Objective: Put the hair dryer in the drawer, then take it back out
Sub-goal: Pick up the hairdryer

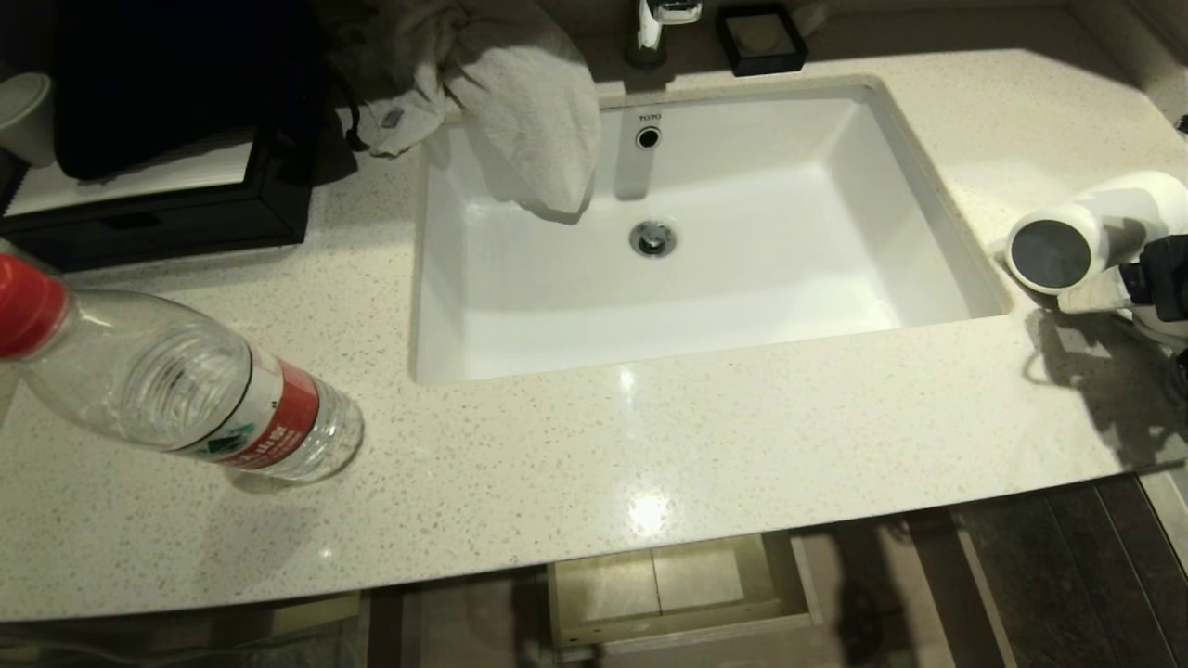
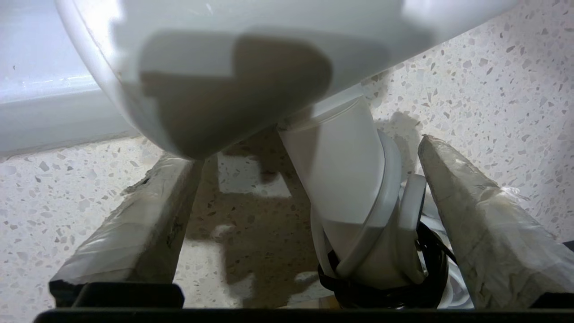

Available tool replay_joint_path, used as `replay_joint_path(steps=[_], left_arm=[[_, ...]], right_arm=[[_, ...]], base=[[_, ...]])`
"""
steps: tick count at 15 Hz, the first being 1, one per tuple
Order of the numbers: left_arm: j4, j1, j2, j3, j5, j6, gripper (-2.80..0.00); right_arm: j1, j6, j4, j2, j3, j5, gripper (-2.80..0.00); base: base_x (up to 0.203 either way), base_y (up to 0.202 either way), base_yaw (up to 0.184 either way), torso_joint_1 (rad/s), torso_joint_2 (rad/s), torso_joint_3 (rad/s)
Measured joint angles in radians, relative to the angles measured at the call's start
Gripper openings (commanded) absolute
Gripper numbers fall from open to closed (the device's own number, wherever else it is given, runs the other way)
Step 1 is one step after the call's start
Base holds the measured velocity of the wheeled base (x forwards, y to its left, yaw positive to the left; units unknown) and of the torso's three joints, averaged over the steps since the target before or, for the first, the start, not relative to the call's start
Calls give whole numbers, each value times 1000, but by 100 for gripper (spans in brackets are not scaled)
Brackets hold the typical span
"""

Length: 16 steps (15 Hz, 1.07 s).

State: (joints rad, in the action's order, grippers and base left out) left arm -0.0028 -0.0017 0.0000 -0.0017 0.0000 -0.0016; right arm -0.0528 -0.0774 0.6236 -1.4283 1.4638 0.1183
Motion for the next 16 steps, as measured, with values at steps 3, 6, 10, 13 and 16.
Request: replay_joint_path(steps=[3, 6, 10, 13, 16], left_arm=[[0, 0, 0, 0, 0, 0, -280], [0, 0, 0, 0, 0, 0, -280], [0, 0, 0, 0, 0, 0, -280], [0, 0, 0, 0, 0, 0, -280], [0, 0, 0, 0, 0, 0, -280]], right_arm=[[-5, 0, -27, -5, -14, 0, 0], [-11, 0, -43, -18, -20, 0, 0], [-13, -2, -63, -23, -44, 2, 0], [-13, -3, -78, -24, -57, 1, 0], [-13, -2, -82, -26, -69, 0, 0]], base=[[0, 0, 0, 0, 0, 0], [0, 0, 0, 0, 0, 0], [0, 0, 0, 0, 0, 0], [0, 0, 0, 0, 0, 0], [0, 0, 0, 0, 0, 0]])
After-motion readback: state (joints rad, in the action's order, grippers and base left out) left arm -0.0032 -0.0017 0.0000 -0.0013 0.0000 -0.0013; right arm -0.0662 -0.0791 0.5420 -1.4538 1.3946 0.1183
